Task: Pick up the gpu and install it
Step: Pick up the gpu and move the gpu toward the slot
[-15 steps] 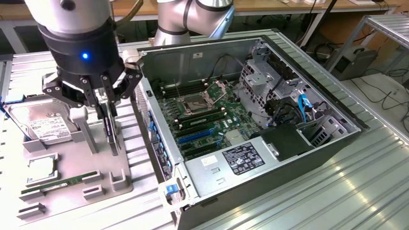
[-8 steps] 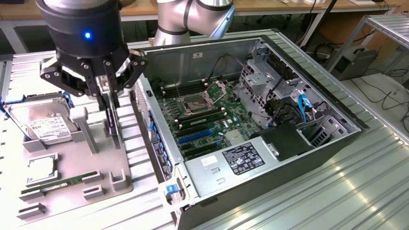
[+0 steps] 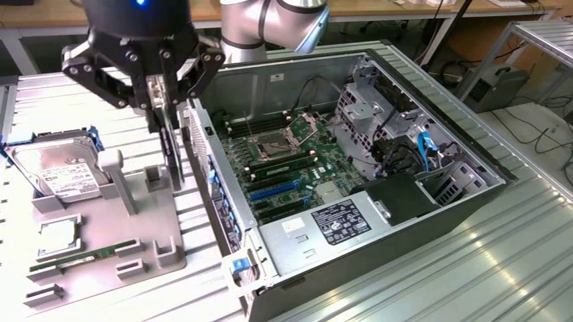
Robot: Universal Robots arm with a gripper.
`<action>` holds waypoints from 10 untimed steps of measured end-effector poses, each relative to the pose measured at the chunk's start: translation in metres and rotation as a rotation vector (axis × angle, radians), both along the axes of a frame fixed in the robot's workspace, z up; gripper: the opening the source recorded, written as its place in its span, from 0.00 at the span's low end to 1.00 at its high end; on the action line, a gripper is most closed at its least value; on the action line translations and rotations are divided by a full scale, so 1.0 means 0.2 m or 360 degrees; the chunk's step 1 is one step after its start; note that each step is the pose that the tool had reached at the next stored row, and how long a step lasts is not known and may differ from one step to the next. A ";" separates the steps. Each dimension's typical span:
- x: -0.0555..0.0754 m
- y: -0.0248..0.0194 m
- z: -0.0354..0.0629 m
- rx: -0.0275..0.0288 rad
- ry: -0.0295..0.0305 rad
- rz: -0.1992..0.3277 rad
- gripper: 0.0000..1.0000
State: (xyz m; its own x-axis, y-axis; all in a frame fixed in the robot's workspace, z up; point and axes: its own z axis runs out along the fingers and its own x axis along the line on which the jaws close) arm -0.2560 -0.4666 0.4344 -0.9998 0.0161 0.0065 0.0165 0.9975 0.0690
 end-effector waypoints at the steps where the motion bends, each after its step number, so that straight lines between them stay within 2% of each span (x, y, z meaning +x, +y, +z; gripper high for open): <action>1: 0.02 -0.001 0.022 0.00013 0.00034 0.0000 0.26; 4: 0.09 -0.002 0.073 0.00071 0.00148 0.0001 0.26; 6: 0.14 -0.002 0.081 0.00100 0.00187 0.0001 0.26; 10: 0.25 -0.002 0.082 0.00157 0.00198 0.0002 0.26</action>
State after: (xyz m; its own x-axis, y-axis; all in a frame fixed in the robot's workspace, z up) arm -0.2065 -0.4671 0.4508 -0.9997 0.0146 0.0191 0.0161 0.9968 0.0787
